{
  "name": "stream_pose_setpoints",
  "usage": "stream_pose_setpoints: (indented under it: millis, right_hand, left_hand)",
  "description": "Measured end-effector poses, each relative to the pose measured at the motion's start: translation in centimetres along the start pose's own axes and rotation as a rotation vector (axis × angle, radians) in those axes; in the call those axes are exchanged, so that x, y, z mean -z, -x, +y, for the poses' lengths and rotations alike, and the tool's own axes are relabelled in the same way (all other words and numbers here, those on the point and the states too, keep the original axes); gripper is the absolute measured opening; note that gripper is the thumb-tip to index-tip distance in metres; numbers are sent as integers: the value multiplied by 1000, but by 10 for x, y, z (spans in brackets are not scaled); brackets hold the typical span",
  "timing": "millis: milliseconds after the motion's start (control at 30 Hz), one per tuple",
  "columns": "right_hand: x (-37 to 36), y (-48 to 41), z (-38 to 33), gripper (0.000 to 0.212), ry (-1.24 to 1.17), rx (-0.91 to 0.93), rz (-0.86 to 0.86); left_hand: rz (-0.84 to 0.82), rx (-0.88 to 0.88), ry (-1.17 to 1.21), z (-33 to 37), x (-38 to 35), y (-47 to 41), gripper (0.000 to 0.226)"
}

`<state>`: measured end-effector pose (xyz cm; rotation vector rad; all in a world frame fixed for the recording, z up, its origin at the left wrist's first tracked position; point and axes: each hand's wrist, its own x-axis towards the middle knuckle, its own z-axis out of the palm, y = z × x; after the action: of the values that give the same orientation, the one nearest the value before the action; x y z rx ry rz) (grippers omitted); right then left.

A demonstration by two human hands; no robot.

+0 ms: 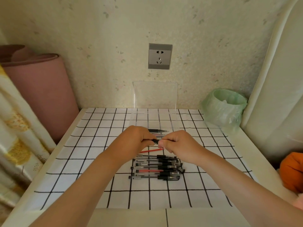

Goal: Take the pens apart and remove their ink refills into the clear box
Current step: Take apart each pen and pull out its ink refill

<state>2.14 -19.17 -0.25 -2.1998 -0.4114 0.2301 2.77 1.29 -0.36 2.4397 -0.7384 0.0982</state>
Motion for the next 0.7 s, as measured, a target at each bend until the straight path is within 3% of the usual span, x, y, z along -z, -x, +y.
stream_pose_setpoints:
  millis: [100,233,333,400,533,700]
  right_hand:
    - [-3,-6,-2,14,193,42,38]
    - [-1,-13,-6,20,361,66,82]
    - [13,-20,-4,18,480,3,169]
    - [23,-27,-1,16,536,-30,241]
    - [35,-56,0,18,632,-78,337]
    - [23,-102,-2,24,783,-106,204]
  left_hand:
    - [-2,33,-26,0,3,-1,20]
    - [104,108,-135,-6,9,-3,25]
    - [248,251,-300,-26,12,-2,45]
    - [306,369,-229,-37,11,-1,59]
    - [210,484,-110,-44,4,1,65]
    - [127,447,-93,-44,-3,4,51]
